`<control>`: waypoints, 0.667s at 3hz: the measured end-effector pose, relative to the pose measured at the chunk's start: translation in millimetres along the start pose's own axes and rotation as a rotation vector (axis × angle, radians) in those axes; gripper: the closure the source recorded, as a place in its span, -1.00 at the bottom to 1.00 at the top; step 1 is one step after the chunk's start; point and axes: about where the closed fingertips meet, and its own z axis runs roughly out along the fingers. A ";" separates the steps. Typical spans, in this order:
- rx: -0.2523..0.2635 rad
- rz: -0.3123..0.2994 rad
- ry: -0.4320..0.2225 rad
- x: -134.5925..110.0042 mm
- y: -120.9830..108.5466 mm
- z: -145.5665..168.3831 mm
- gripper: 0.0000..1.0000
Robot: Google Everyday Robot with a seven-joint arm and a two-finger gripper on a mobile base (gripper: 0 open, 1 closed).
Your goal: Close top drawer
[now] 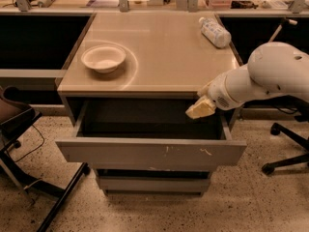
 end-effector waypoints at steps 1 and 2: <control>0.000 0.000 0.000 0.0 0.0 0.0 -1.00; 0.000 0.000 0.000 0.0 0.0 0.0 -1.00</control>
Offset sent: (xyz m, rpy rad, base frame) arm 0.0000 0.0000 0.0000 0.0000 0.0000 0.0000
